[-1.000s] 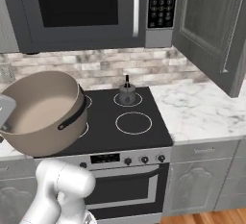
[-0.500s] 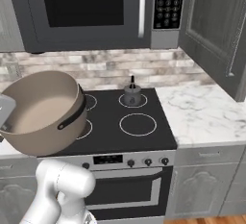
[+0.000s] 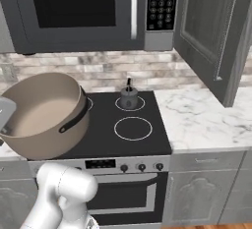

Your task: Pick the kettle from the cabinet and place it on a stove burner. Then pick the pot from the counter and place it on another stove burner. Finally, turn both burners on.

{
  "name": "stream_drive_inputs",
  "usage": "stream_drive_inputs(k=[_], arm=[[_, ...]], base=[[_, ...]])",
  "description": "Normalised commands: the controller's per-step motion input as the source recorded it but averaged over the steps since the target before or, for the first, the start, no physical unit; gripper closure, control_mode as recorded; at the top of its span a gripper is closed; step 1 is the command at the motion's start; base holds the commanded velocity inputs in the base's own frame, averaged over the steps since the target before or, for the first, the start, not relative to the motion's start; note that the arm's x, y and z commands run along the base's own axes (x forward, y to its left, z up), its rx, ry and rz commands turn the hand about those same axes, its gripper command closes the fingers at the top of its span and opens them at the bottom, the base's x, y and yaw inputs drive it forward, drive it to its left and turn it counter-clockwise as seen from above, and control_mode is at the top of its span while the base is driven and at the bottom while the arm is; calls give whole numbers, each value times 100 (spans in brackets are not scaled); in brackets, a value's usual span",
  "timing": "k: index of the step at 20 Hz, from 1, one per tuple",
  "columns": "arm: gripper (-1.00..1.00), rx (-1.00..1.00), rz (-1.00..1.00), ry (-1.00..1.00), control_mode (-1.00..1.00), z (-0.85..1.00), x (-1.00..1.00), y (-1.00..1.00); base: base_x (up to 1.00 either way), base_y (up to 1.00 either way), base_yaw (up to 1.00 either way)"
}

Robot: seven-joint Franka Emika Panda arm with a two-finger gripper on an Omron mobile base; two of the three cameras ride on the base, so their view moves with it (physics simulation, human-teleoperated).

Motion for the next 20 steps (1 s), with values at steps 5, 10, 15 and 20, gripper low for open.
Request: stream_drive_inputs(k=[5,10,15,20], arm=[[100,0,0,0,100,0,0,0],[100,0,0,0,100,0,0,0],[100,0,0,0,100,0,0,0],[100,0,0,0,100,0,0,0]], base=[[20,-10,3],[9,22,0],[35,7,0],[56,8,0]])
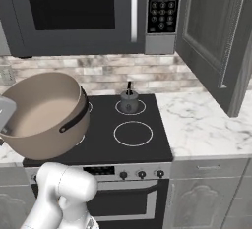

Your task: Pick the kettle from the cabinet and place it on a stove burner. Then pick the pot from the counter and place it on another stove burner. Finally, turn both burners on.

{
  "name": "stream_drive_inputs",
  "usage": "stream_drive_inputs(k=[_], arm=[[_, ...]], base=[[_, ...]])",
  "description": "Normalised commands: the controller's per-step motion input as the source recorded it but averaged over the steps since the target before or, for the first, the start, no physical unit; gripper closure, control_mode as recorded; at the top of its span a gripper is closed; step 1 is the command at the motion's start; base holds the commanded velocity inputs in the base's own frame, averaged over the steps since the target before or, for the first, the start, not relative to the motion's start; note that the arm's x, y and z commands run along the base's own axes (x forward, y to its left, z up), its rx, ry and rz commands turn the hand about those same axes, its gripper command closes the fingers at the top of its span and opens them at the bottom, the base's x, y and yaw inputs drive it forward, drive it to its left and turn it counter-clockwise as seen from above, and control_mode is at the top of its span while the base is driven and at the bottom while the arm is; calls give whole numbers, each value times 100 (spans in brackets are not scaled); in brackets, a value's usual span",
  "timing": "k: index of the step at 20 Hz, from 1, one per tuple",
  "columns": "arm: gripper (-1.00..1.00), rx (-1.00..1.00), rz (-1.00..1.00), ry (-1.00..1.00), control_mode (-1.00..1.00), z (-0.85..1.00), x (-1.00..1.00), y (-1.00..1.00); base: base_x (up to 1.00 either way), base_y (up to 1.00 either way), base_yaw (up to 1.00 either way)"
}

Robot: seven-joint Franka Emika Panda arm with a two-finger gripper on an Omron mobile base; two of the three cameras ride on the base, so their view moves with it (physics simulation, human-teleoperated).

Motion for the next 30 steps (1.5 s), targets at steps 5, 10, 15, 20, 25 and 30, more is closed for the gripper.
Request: stream_drive_inputs(k=[5,10,15,20,25,30], arm=[[100,0,0,0,100,0,0,0],[100,0,0,0,100,0,0,0],[100,0,0,0,-100,0,0,1],[100,0,0,0,-100,0,0,0],[100,0,0,0,-100,0,2,0],[100,1,0,0,-100,0,13,-13]], base=[[44,4,0],[33,7,0],[6,3,0],[0,0,0],[0,0,0],[0,0,0]])
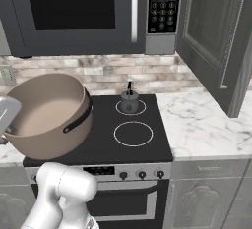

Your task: Pick the kettle from the cabinet and place it on a stove burner. Then pick the pot from the counter and place it on another stove burner. Finally, turn both burners on.

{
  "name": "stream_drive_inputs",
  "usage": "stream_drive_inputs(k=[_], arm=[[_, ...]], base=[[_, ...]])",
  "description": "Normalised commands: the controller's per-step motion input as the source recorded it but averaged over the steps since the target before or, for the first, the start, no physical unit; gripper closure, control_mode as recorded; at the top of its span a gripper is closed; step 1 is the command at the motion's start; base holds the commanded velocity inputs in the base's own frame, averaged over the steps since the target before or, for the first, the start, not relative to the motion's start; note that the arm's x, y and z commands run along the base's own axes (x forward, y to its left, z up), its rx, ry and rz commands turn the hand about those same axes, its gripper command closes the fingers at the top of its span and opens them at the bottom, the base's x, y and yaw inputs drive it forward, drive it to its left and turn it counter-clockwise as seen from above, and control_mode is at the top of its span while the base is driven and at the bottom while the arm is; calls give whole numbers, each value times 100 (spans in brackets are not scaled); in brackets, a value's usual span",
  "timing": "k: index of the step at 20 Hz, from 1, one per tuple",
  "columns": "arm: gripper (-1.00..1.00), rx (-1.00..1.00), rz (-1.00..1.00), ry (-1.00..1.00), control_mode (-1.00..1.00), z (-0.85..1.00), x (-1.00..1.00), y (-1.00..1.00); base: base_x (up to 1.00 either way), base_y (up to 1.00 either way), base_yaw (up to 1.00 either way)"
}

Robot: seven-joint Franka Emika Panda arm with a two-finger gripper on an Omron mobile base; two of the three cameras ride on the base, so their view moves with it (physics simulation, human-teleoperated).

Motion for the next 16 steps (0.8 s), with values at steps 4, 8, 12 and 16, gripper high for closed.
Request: stream_drive_inputs(k=[4,8,12,16], arm=[[100,3,0,0,-100,0,20,-20],[100,3,0,0,-100,0,24,-20],[100,3,0,0,-100,0,34,-31],[100,2,0,0,-100,-3,36,-36]], base=[[0,0,0],[0,0,0],[0,0,0],[0,0,0]])
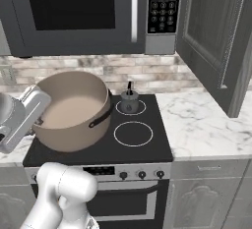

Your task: Pick the kettle from the cabinet and place it on a stove burner. Then pick the pot from the counter and place it on another stove burner. Finally, turn both burners on.

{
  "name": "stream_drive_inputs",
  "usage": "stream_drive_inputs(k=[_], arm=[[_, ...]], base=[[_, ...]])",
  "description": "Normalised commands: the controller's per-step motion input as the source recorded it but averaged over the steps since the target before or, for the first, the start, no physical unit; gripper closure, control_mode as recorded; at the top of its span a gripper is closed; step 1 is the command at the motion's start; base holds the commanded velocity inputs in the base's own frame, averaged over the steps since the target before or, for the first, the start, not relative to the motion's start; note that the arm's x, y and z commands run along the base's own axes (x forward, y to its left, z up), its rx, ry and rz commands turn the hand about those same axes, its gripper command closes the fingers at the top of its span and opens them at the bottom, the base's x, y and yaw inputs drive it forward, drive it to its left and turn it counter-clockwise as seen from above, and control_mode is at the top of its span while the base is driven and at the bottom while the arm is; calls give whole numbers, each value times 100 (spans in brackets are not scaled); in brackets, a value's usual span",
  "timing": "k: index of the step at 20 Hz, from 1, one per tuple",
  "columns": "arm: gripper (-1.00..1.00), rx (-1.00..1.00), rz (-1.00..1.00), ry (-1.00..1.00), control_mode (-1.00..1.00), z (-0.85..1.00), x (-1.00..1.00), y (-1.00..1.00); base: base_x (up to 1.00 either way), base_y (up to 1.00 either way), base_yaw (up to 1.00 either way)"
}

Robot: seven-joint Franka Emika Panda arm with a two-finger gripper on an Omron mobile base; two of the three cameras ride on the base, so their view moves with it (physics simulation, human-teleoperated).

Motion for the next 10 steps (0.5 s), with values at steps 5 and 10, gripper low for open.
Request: stream_drive_inputs(k=[5,10], arm=[[100,1,0,0,-100,-6,39,-34],[100,0,0,0,-100,-15,29,-28]], base=[[0,0,0],[0,0,0]])
